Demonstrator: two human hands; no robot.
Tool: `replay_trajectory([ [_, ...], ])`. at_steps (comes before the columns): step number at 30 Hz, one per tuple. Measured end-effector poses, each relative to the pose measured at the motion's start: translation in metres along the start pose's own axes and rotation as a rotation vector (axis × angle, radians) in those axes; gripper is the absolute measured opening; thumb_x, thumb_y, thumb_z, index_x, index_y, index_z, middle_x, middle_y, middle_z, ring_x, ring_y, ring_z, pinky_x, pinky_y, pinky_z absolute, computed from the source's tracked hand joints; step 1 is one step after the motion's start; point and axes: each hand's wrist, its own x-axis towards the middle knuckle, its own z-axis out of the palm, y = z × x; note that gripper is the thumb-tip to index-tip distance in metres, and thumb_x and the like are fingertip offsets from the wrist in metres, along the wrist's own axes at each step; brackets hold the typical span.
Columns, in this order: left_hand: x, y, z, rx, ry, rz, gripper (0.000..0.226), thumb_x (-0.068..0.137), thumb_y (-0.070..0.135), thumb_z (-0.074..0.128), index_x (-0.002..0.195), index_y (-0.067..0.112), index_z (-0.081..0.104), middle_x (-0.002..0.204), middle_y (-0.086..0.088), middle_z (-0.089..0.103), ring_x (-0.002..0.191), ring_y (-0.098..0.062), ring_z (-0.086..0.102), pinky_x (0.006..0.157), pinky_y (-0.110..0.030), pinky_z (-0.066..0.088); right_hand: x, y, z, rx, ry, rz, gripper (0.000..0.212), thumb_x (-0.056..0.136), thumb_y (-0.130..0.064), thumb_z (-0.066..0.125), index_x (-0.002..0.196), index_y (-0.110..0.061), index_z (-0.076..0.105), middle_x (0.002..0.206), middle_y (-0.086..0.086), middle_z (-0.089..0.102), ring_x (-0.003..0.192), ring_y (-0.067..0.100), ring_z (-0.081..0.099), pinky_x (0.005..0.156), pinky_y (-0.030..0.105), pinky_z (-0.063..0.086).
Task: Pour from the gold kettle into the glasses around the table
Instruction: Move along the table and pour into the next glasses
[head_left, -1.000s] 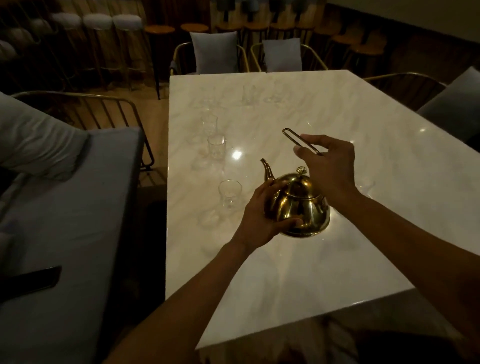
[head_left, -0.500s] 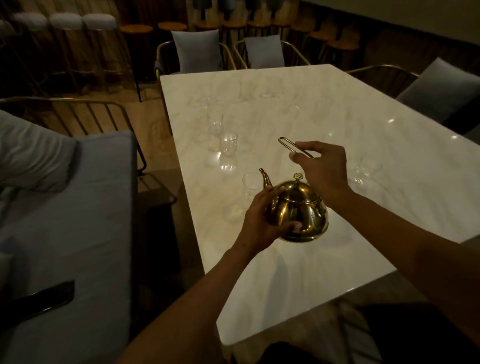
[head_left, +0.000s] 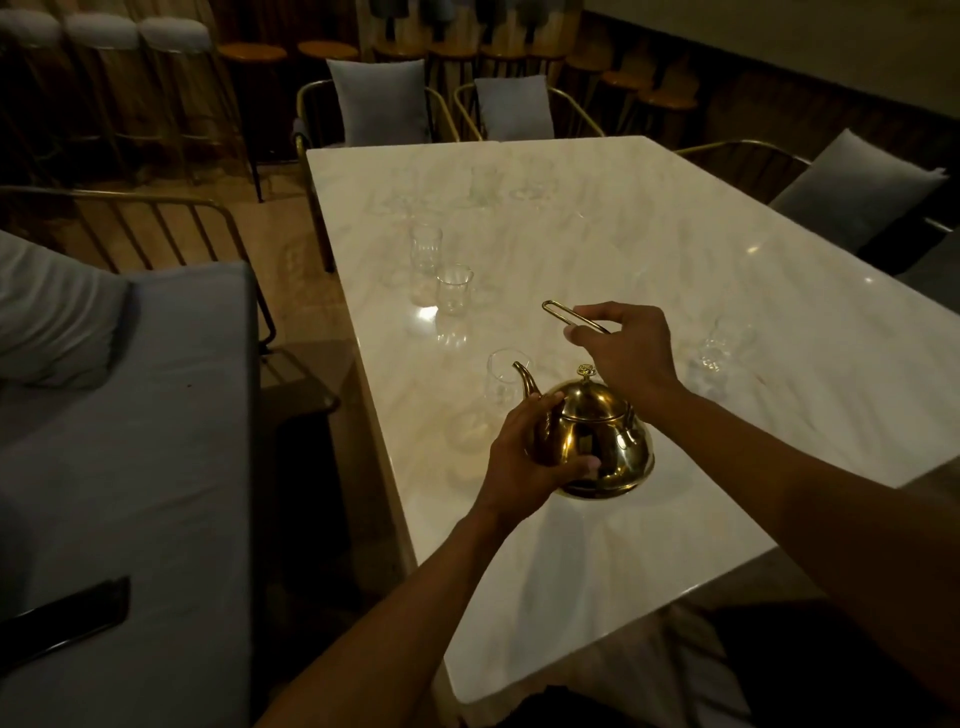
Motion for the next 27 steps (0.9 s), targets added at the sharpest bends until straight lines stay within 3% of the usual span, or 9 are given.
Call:
replay_trajectory([
  [4, 0.006, -0.003, 0.000, -0.011, -0.010, -0.038, 0.072, 0.064, 0.031, 0.090, 0.125, 0.044, 0.053, 0.133, 0.015, 0.052, 0.121, 0.005, 0.048, 0.096, -0.016, 0.047, 0.008, 0.002, 0.003, -0.050, -0.006, -0.010, 0.027, 0.078, -0.019, 0.078, 0.103, -0.012, 0.075, 0.112, 0.000, 0.070, 0.107, 0.007, 0.059, 0.063, -0.004, 0.035],
  [8, 0.008, -0.005, 0.004, -0.045, -0.001, -0.107, 0.072, 0.065, 0.027, 0.090, 0.126, 0.040, 0.054, 0.134, 0.011, 0.052, 0.116, 0.011, 0.048, 0.086, -0.005, 0.046, 0.015, 0.006, 0.002, -0.050, -0.059, -0.009, 0.029, 0.080, -0.015, 0.076, 0.107, -0.007, 0.073, 0.117, 0.005, 0.067, 0.074, -0.003, 0.056, 0.049, -0.006, 0.035],
  [10, 0.008, -0.004, 0.007, -0.049, 0.006, -0.130, 0.072, 0.065, 0.028, 0.090, 0.126, 0.039, 0.055, 0.133, 0.013, 0.052, 0.113, 0.016, 0.047, 0.082, -0.001, 0.044, 0.018, 0.008, 0.002, -0.058, -0.085, -0.007, 0.029, 0.080, -0.014, 0.076, 0.108, -0.006, 0.073, 0.118, 0.005, 0.065, 0.068, -0.007, 0.053, 0.045, -0.005, 0.034],
  [15, 0.009, -0.002, 0.014, -0.073, 0.034, -0.172, 0.070, 0.066, 0.027, 0.090, 0.125, 0.040, 0.054, 0.127, 0.019, 0.052, 0.110, 0.017, 0.047, 0.079, 0.000, 0.044, 0.026, 0.013, 0.002, -0.090, -0.105, -0.017, 0.026, 0.077, -0.020, 0.078, 0.102, -0.014, 0.075, 0.115, 0.005, 0.067, 0.099, 0.016, 0.063, 0.052, 0.000, 0.039],
  [18, 0.011, -0.001, 0.018, -0.073, 0.039, -0.177, 0.070, 0.067, 0.028, 0.089, 0.127, 0.038, 0.055, 0.127, 0.020, 0.051, 0.111, 0.015, 0.047, 0.078, 0.001, 0.043, 0.031, 0.014, -0.001, -0.088, -0.133, -0.017, 0.026, 0.077, -0.017, 0.078, 0.102, -0.012, 0.075, 0.114, 0.005, 0.067, 0.102, 0.018, 0.062, 0.049, -0.002, 0.038],
  [24, 0.012, 0.002, 0.025, -0.105, 0.059, -0.186, 0.068, 0.070, 0.022, 0.088, 0.129, 0.032, 0.055, 0.123, 0.026, 0.048, 0.106, 0.024, 0.045, 0.077, 0.003, 0.041, 0.038, 0.014, -0.001, -0.128, -0.178, -0.032, 0.027, 0.077, -0.020, 0.078, 0.103, -0.013, 0.075, 0.114, 0.003, 0.068, 0.106, 0.014, 0.060, 0.065, 0.005, 0.037],
  [27, 0.012, 0.003, 0.025, -0.119, 0.071, -0.185, 0.065, 0.072, 0.017, 0.086, 0.128, 0.029, 0.055, 0.121, 0.027, 0.049, 0.101, 0.031, 0.044, 0.076, 0.004, 0.041, 0.040, 0.010, -0.001, -0.125, -0.195, -0.029, 0.028, 0.077, -0.020, 0.078, 0.103, -0.013, 0.075, 0.108, 0.000, 0.067, 0.091, 0.009, 0.064, 0.058, 0.004, 0.042],
])
